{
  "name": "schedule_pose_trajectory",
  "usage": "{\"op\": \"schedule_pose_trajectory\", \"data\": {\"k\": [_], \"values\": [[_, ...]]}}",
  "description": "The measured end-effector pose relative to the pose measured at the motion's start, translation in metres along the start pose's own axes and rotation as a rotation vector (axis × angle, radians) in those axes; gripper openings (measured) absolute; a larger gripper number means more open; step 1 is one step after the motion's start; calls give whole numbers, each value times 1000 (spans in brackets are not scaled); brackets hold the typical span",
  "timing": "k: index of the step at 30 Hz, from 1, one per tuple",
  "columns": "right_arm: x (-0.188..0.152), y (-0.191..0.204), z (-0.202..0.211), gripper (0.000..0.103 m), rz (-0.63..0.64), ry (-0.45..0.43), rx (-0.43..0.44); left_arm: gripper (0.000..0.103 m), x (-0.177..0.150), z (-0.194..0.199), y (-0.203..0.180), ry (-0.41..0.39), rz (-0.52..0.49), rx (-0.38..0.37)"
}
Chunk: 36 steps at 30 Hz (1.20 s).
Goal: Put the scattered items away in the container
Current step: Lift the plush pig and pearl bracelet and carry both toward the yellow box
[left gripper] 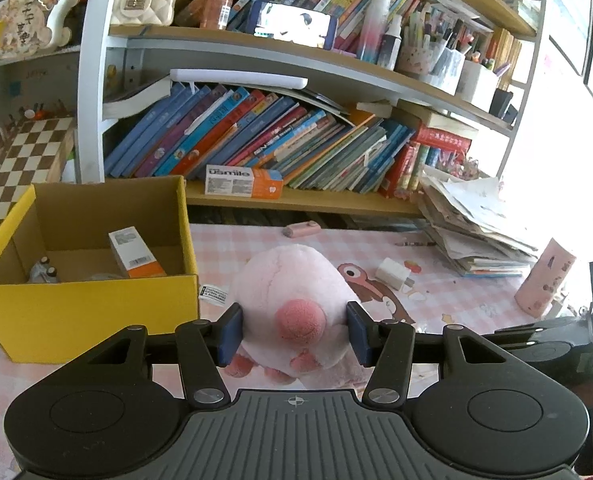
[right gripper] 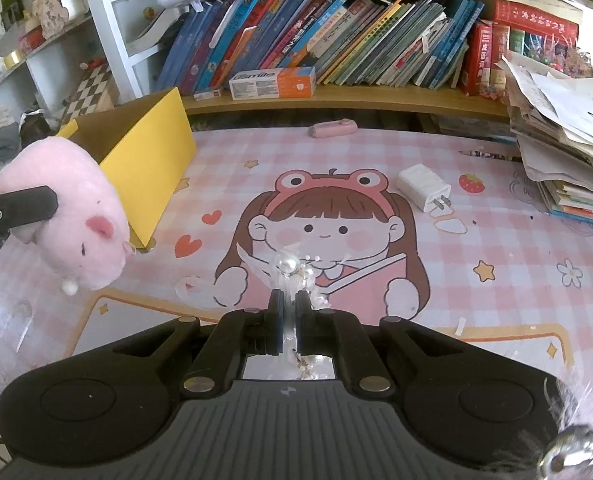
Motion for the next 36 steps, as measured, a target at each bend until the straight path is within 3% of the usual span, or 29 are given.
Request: {"op": "schedule_pose_trajectory", "data": {"k": [18, 36], "values": [[2, 70, 4, 5, -9, -3, -42, 52, -7, 26, 58, 3, -8, -66], [23, 136, 0, 6, 30, -23, -50, 52, 6, 49, 113, -51, -18, -103]]}}
Point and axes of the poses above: each gripper's, at about its wrist camera, not at the fingertips, and z roughly against the way its jaws point, y to its left, x to its top, the point moved 8 cm from there along -z, roughly the way its jaws point, and after that the axes turned 10 degrees about y, right-handed, at the moved point
